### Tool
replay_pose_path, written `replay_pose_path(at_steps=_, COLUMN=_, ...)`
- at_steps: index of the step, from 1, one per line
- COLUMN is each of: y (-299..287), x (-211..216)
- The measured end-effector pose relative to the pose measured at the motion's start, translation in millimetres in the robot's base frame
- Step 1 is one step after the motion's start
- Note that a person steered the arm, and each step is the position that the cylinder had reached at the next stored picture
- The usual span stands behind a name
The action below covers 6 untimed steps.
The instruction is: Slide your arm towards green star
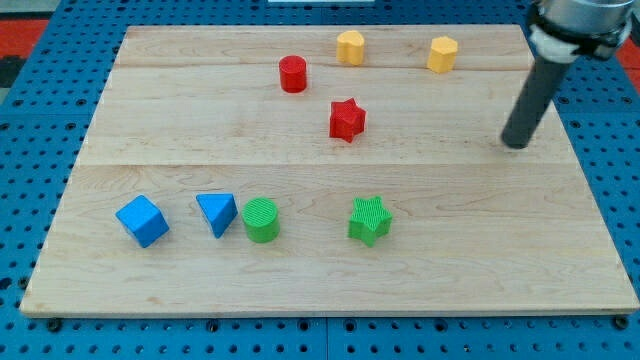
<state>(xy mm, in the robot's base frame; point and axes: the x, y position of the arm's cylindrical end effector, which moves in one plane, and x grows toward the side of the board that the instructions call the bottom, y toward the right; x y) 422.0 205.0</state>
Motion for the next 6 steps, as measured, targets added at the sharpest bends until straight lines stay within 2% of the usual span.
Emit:
replay_pose_path(at_steps=3, y=-24.5, x=0.3)
replay_pose_path(at_steps=4, y=-66.4, x=39.6)
replay_pose_path(at_steps=5, y=-148.0, x=54.9)
replay_pose_path(at_steps=6, y=-211.8, x=31.4)
